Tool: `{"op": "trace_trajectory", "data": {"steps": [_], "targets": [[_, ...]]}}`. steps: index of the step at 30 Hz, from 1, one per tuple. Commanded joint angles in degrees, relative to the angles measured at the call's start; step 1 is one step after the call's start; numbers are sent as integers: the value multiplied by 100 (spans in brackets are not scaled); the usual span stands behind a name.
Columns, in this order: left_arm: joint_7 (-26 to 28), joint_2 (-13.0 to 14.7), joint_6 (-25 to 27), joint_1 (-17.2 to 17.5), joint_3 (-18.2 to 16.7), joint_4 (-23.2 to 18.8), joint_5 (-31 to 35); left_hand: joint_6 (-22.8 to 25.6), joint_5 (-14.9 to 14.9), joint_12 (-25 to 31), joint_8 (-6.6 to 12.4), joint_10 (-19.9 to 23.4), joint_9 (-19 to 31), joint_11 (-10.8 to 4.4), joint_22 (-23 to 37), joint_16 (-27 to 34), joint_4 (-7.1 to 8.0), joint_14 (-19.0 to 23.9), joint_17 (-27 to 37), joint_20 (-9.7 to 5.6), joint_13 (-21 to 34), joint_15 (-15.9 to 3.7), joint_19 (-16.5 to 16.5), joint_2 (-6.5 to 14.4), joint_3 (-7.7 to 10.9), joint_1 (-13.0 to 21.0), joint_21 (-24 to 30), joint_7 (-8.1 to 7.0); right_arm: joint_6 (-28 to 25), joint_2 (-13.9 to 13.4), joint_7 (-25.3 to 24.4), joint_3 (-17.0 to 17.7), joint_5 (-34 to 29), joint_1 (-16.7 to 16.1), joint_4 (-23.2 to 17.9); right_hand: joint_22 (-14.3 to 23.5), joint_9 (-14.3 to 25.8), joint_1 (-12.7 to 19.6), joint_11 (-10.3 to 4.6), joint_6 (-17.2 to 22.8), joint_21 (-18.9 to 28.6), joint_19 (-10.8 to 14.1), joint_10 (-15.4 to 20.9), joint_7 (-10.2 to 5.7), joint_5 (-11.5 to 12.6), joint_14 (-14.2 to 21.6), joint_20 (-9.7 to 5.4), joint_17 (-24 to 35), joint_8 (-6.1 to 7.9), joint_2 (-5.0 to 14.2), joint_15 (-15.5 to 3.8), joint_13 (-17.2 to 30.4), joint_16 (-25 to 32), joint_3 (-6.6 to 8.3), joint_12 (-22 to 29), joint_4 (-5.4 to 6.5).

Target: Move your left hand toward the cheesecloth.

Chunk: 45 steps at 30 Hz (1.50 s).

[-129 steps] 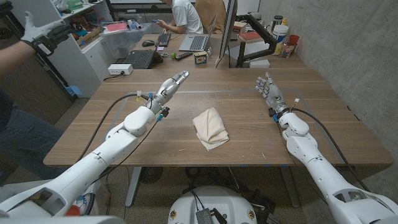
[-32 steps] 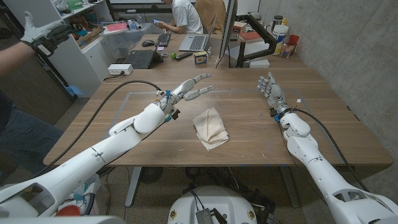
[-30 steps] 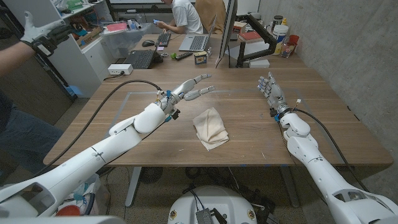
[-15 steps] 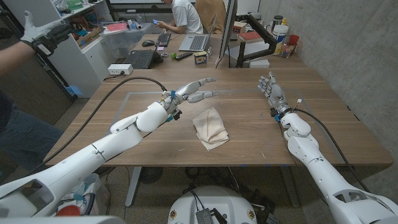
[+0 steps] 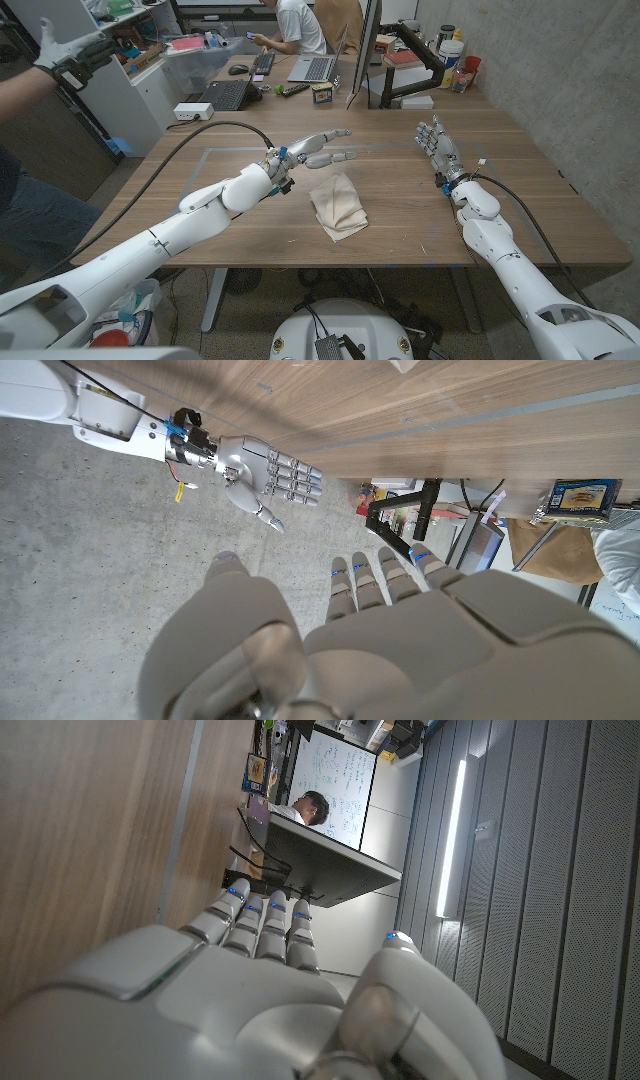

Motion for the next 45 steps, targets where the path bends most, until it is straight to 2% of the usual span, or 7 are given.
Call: {"op": "trace_trajectory", "data": {"steps": [1, 14, 45], "targets": [[-143, 33, 114, -72, 103, -71, 175, 55, -13, 35, 25, 44, 25, -15, 21, 22, -35, 53, 12, 87, 20, 4, 7, 11, -23, 66, 22, -26, 39, 16, 20, 21, 21, 5, 35, 12, 19, 21, 2, 31, -16, 30, 14, 11, 18, 53, 44, 8, 28, 54, -15, 14, 2, 5, 4, -31], [-274, 111, 87, -106, 167, -111, 309, 78, -14, 42, 21, 72, 27, -39, 23, 18, -39, 69, 21, 104, 28, -1, 12, 14, -35, 81, 16, -23, 67, 12, -9, -4, -12, -7, -17, 13, 19, 19, 15, 31, -25, 34, 17, 13, 18, 62, 54, 8, 27, 57, -8, 15, 4, 0, 4, -35], [-512, 19, 84, -347, 478, 175, 804, 94, -16, 47, 1, 120, 32, -89, 26, 18, -41, 123, 36, 89, 43, -37, 8, 29, -63, 109, 1, -32, 37, 36, -45, -15, -48, 107, 116, 16, 20, 9, 10, 30, -44, 46, 39, 9, 17, 75, 63, 9, 25, 65, -14, 15, 5, -14, 11, -41]]}}
